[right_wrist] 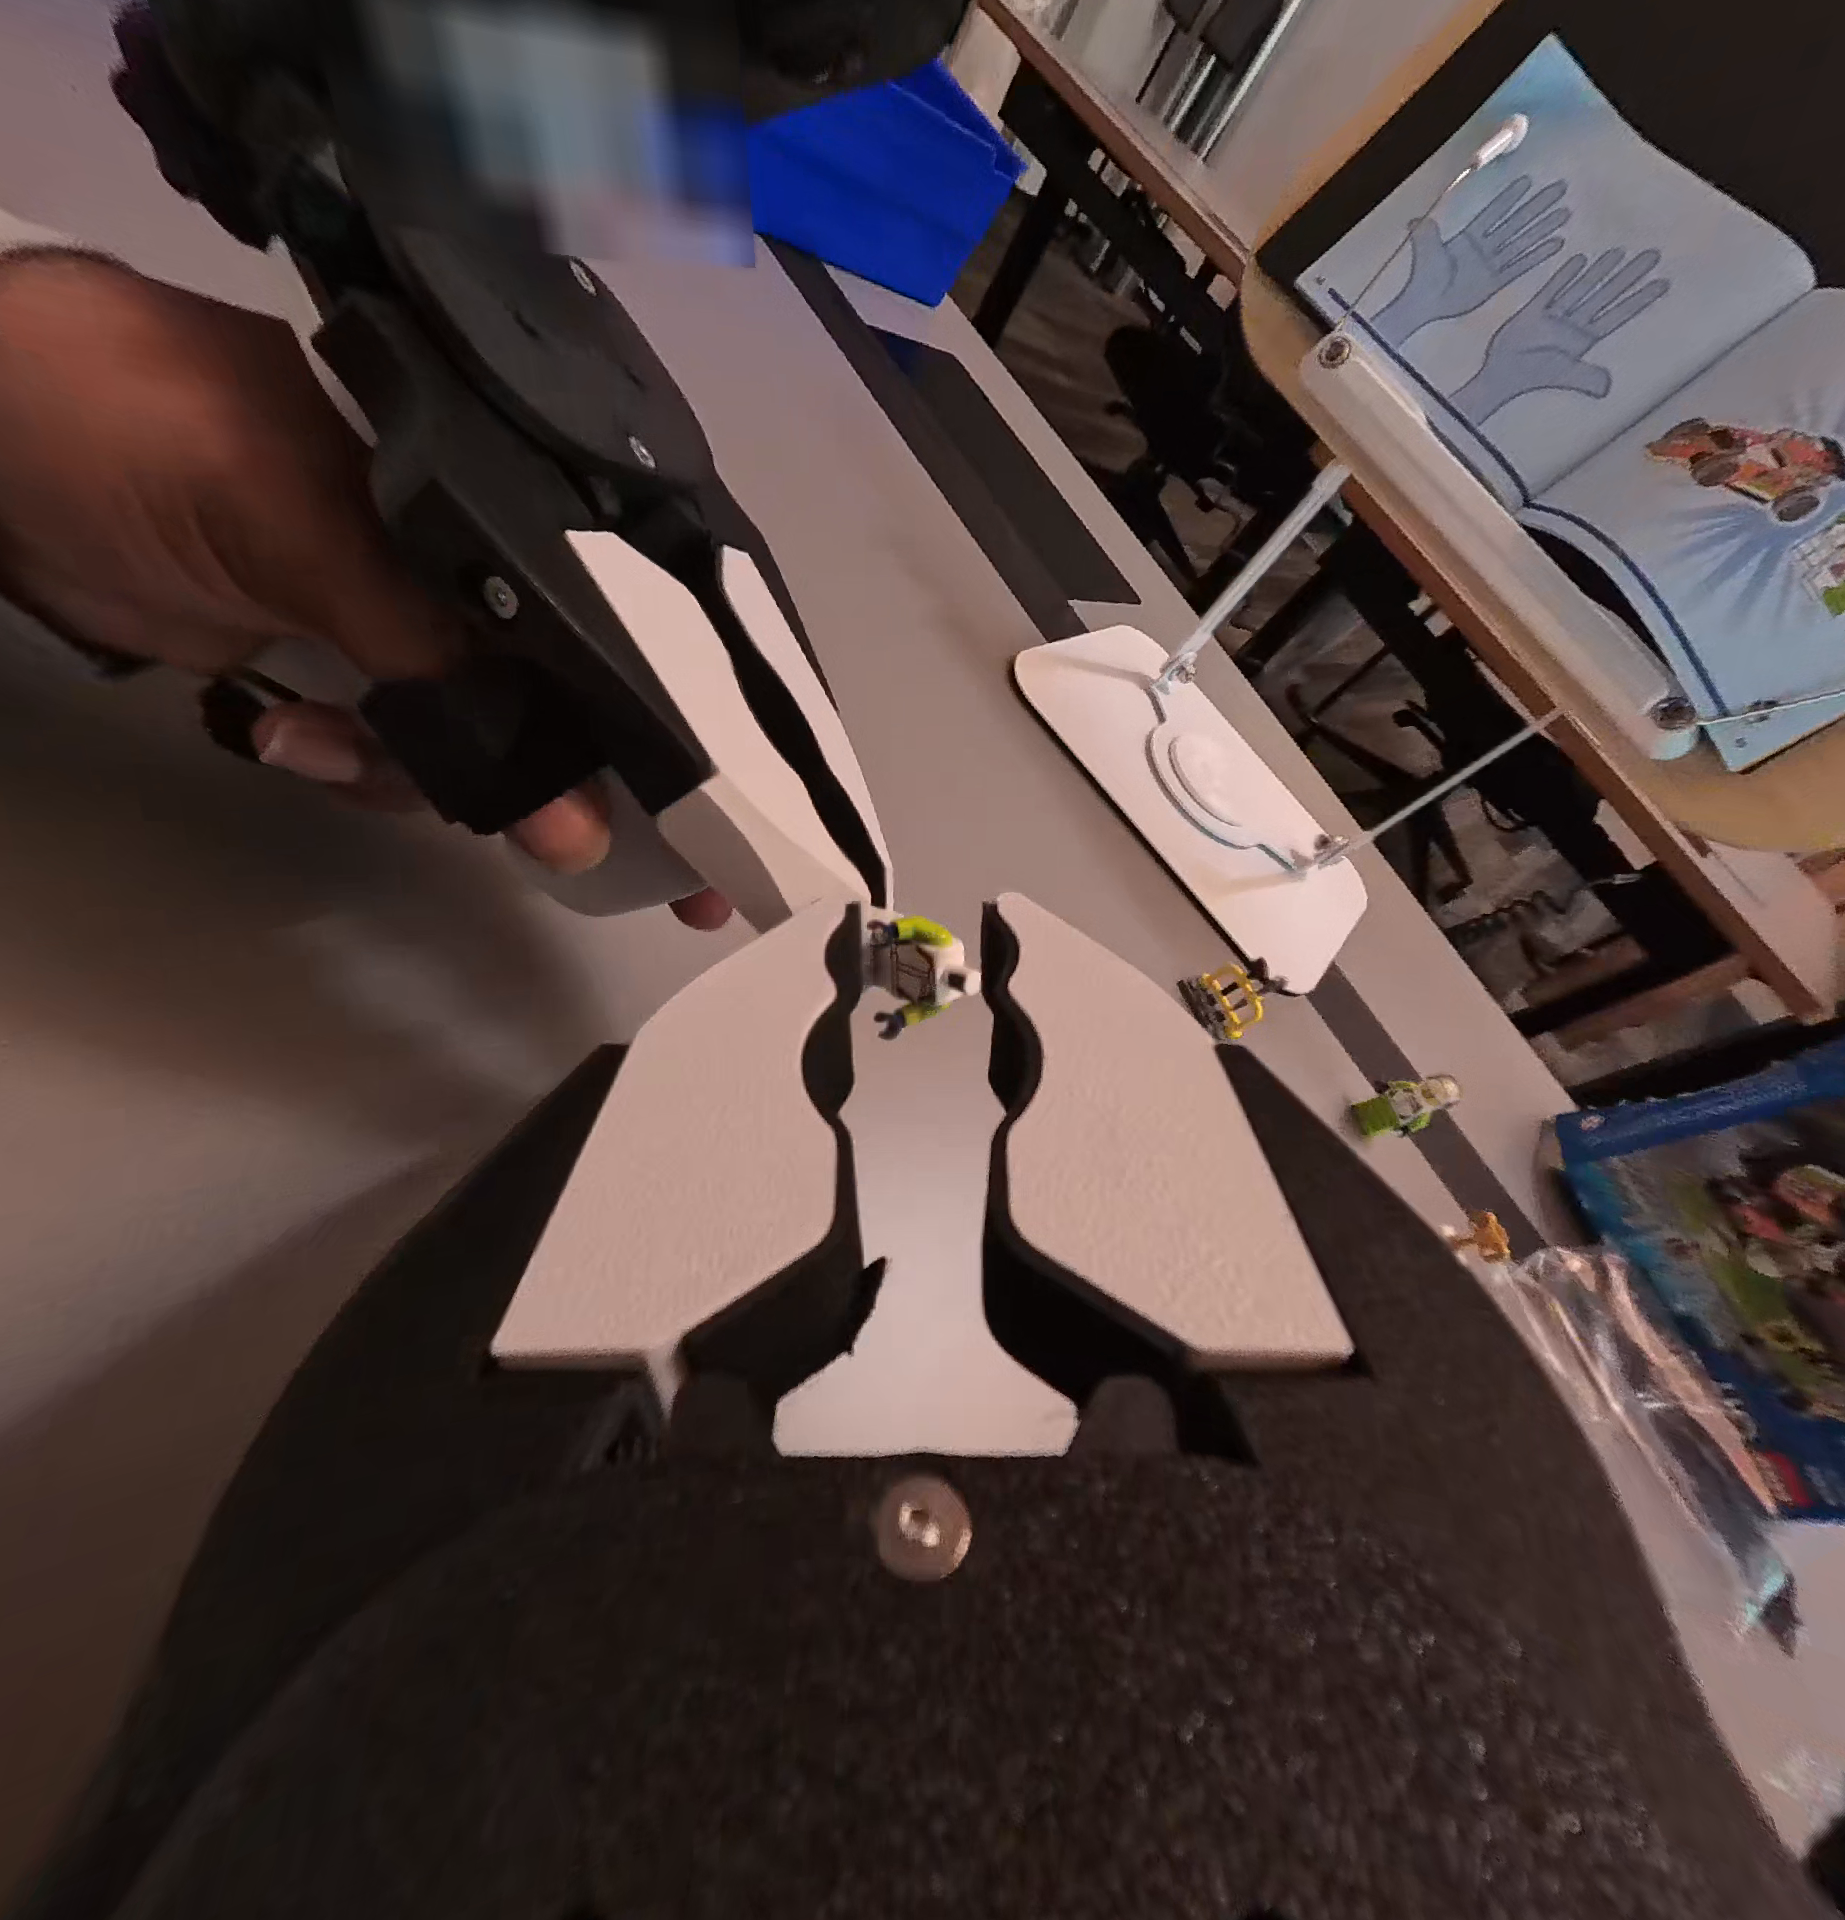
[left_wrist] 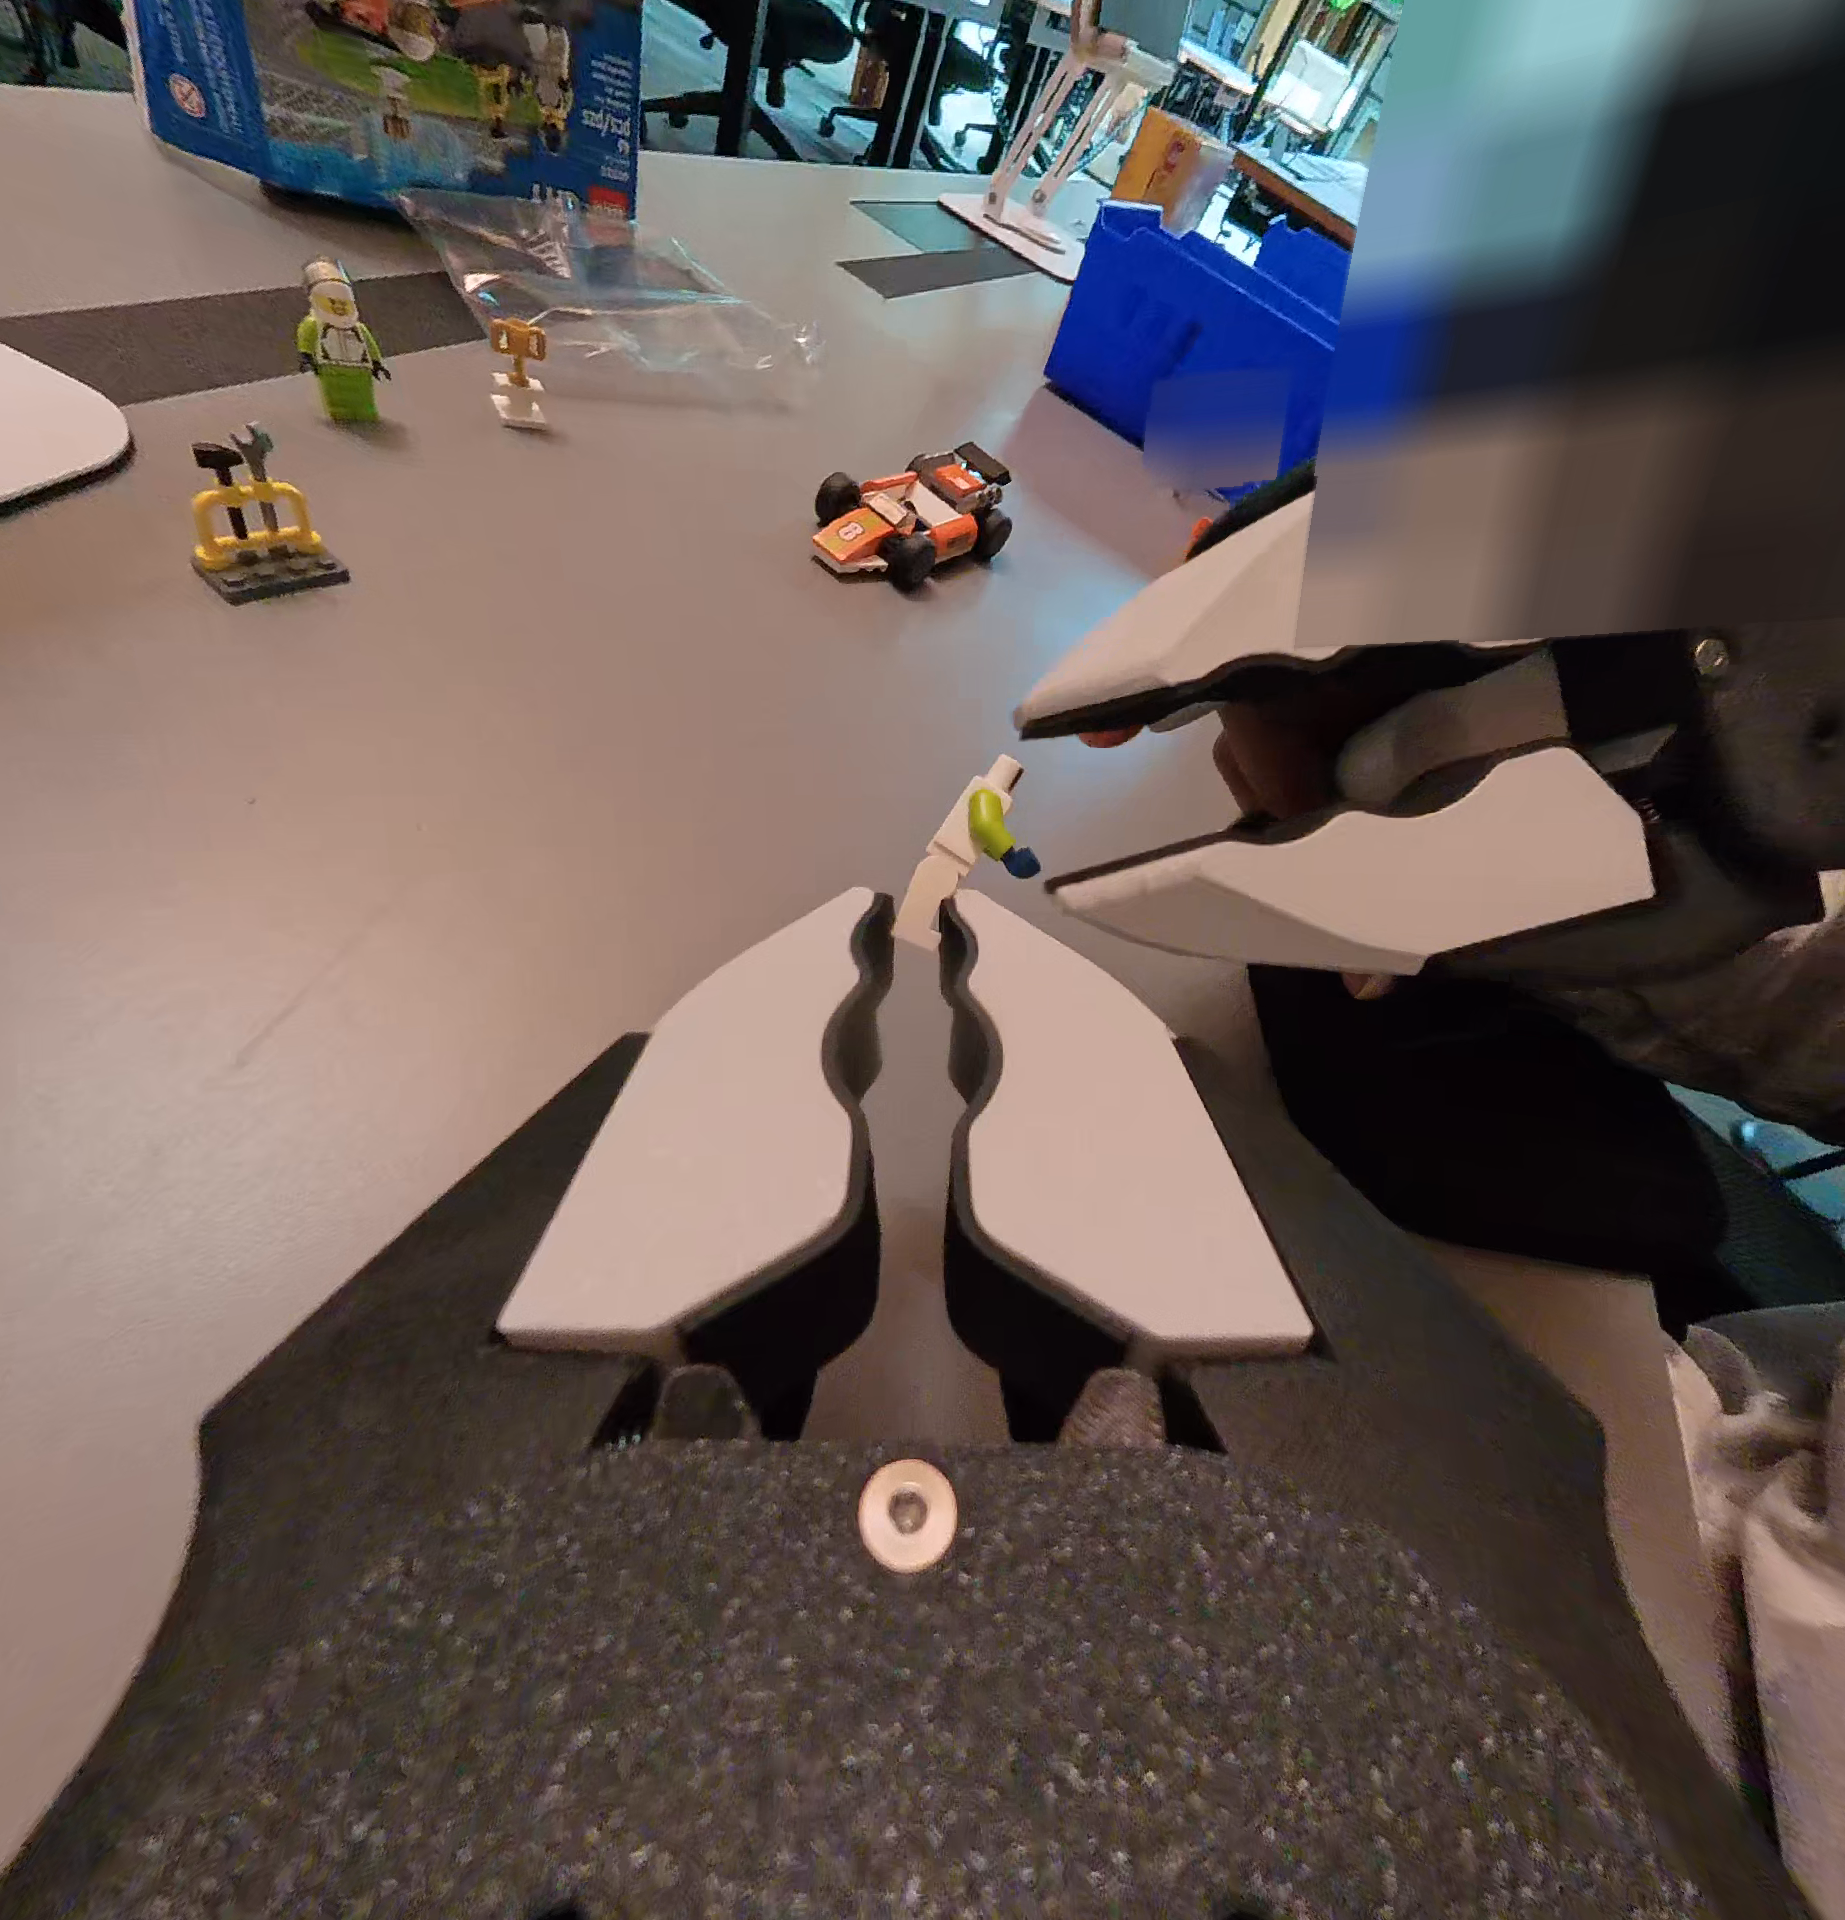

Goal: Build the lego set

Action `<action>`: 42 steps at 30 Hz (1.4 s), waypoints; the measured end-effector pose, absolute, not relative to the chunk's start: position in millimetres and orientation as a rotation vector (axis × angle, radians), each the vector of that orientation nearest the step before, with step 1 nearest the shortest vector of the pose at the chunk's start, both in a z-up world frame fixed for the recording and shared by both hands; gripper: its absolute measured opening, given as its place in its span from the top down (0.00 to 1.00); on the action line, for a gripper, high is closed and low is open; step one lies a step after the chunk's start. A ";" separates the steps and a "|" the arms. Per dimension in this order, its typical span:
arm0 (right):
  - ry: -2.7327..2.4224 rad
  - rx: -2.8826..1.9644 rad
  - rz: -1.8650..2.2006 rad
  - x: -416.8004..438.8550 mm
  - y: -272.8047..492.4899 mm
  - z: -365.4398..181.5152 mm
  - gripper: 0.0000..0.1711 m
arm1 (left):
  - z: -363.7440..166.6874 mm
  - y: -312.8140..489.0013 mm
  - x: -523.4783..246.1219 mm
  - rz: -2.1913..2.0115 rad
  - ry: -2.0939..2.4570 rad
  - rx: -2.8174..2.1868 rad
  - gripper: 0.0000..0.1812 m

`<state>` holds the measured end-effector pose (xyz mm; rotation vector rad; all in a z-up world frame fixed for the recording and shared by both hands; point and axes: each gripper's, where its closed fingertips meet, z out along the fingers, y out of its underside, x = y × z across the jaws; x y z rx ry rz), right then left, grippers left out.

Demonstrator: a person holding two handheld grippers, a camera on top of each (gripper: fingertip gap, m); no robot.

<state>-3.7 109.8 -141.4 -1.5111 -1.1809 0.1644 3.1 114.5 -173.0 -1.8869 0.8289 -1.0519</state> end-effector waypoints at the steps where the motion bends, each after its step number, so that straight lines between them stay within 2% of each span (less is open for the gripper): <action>1: -1.192 -1.508 0.144 -4.3 111.4 -142.7 0.87 | -173.2 115.0 3.0 -1.043 0.828 -1.888 0.95; 15: -1.140 -1.485 -0.076 -1.8 120.8 -142.7 0.92 | -167.3 120.5 0.6 -0.913 0.812 -1.848 0.95; 19: -1.127 -1.511 -0.017 -0.8 119.1 -142.4 0.97 | -164.2 118.9 1.3 -0.910 0.834 -1.820 0.95; 28: -1.185 -1.498 0.079 0.6 109.2 -139.6 0.98 | -160.8 114.7 3.3 -0.901 0.896 -1.765 0.95; 42: -1.565 -1.465 0.462 9.7 83.1 -137.2 0.98 | -156.5 100.8 9.2 -0.796 1.108 -1.571 0.95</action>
